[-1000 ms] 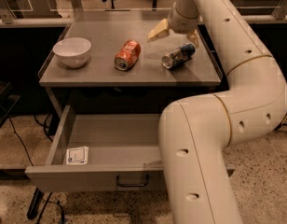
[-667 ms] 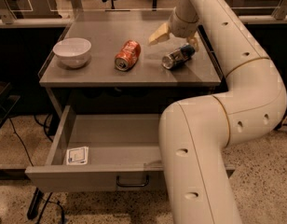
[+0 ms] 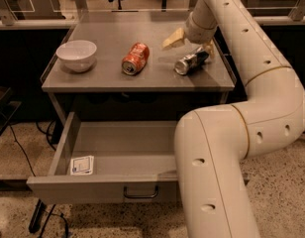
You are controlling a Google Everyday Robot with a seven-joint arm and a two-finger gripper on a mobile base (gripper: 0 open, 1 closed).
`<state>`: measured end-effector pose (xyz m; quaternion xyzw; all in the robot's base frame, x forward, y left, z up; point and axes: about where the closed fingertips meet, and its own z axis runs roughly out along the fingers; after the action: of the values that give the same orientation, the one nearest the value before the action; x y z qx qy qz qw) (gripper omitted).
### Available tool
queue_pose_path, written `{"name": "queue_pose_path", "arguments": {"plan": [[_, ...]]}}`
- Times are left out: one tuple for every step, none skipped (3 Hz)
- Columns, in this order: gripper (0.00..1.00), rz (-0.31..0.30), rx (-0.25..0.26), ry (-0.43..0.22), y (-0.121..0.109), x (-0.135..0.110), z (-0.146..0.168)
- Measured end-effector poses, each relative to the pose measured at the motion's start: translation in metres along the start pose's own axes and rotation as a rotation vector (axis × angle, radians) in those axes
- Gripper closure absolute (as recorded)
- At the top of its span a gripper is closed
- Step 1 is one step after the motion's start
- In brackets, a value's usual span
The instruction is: Place redbull can into top drawer
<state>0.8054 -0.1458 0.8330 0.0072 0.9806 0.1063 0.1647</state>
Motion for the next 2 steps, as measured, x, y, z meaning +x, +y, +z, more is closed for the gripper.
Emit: {"name": "queue_pose_path", "arguments": {"plan": [[0.19, 0.000, 0.000, 0.000, 0.0000, 0.0000, 0.0000], [0.42, 0.000, 0.000, 0.000, 0.0000, 0.0000, 0.0000]]}}
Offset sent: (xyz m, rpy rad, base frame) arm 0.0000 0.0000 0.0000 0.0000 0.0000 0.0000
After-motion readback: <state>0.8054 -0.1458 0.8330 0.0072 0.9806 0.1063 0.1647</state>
